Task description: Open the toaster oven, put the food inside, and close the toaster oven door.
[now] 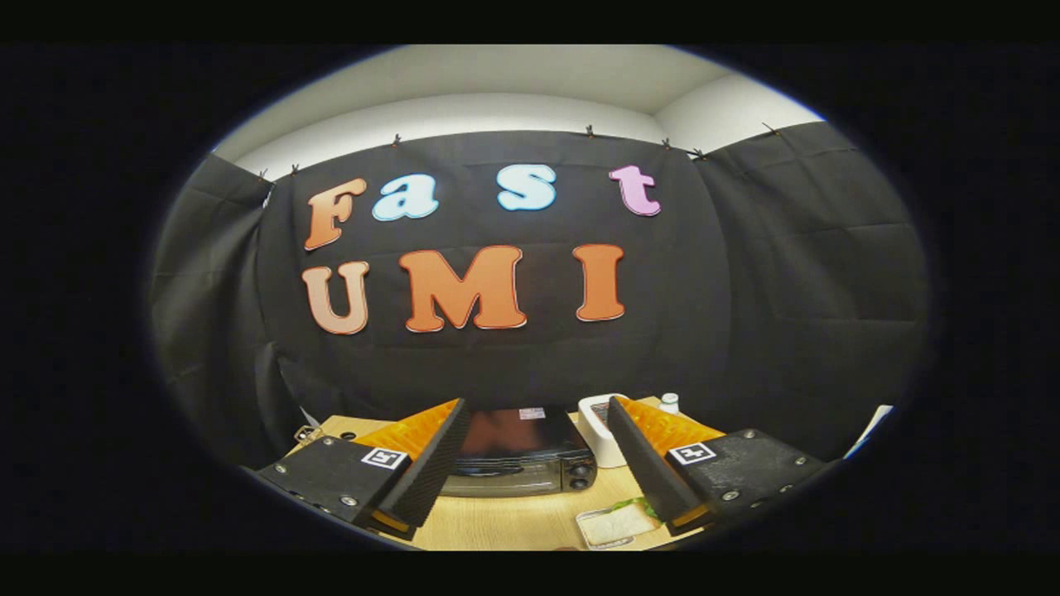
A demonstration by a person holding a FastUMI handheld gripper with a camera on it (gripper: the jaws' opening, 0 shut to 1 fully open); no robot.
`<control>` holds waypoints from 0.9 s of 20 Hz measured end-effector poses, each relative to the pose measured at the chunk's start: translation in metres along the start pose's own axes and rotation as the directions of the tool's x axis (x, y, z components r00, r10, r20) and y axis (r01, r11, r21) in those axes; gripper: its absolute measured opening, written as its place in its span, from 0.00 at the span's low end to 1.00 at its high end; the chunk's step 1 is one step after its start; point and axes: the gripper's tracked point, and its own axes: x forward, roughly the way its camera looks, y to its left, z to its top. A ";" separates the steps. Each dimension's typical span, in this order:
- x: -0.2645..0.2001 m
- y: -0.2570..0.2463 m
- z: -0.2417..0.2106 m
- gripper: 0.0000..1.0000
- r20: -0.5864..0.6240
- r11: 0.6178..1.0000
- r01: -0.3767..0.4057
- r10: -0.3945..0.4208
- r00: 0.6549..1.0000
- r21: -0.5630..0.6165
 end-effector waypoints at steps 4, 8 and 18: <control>0.004 0.012 -0.012 0.99 -0.020 1.000 -0.028 0.028 0.999 0.001; 0.018 0.027 -0.027 0.99 -0.038 0.998 -0.062 0.061 0.997 -0.005; 0.069 0.053 -0.111 0.99 -0.179 0.991 -0.122 0.110 0.978 -0.062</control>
